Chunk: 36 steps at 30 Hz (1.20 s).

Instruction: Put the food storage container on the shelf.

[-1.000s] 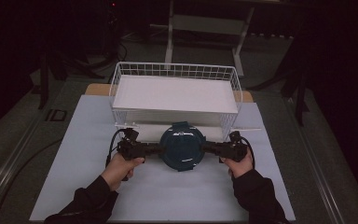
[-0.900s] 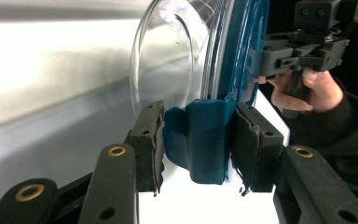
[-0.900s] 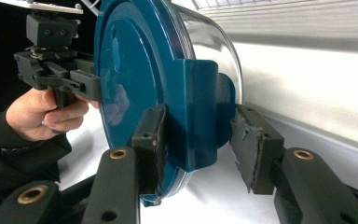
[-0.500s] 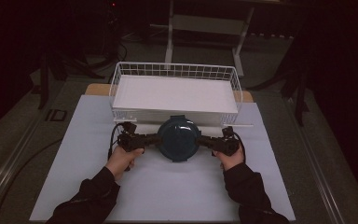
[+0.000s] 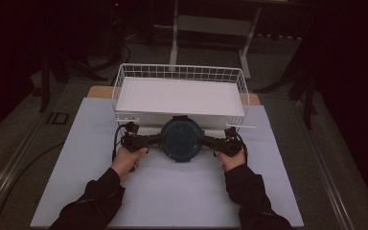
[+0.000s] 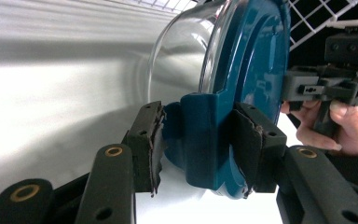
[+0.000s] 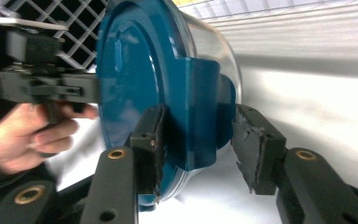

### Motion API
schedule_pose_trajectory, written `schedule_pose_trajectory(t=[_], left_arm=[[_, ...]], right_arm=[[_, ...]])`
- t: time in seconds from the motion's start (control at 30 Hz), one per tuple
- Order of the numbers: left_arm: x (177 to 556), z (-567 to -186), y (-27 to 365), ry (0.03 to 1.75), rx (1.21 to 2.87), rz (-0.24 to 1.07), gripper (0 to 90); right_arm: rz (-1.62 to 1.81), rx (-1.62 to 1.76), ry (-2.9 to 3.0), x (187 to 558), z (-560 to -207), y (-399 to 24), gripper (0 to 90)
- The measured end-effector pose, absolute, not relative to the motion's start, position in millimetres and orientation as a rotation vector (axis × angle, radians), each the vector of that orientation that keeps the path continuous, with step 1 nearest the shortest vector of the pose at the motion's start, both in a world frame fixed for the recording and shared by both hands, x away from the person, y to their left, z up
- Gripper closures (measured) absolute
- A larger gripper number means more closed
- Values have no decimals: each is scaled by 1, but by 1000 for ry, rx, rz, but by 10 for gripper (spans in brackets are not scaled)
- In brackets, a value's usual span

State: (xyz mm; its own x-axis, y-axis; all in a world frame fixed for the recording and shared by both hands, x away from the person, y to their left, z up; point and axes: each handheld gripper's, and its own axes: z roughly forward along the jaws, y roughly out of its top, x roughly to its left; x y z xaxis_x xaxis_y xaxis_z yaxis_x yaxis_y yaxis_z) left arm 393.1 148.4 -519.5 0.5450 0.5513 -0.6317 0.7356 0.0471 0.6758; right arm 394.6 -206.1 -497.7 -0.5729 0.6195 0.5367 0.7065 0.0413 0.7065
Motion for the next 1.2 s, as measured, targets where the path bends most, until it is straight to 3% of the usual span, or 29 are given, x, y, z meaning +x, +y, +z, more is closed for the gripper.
schedule_pose_trajectory(t=[0.07,0.3,0.47,0.67,0.83,1.0,1.2], left_arm=[[395,-520,147,1132,1609,-194,521],[397,-523,147,1143,1568,-172,499],[401,-518,142,1157,1597,-41,432],[402,-517,139,1166,1605,20,373],[396,-517,137,1127,1649,18,222],[384,-509,138,1046,1657,29,1],[365,-499,138,992,1728,63,1]], right_arm=[[-1578,-1446,-2287,394,-497,-202,580],[-1594,-1491,-2226,397,-499,-202,552],[-1619,-1532,-2232,398,-498,-198,524],[-1644,-1561,-2263,403,-496,-195,517],[-1645,-1542,-2319,397,-493,-192,490],[-1668,-1532,-2363,385,-485,-193,469],[-1656,-1457,-2432,366,-476,-187,460]])
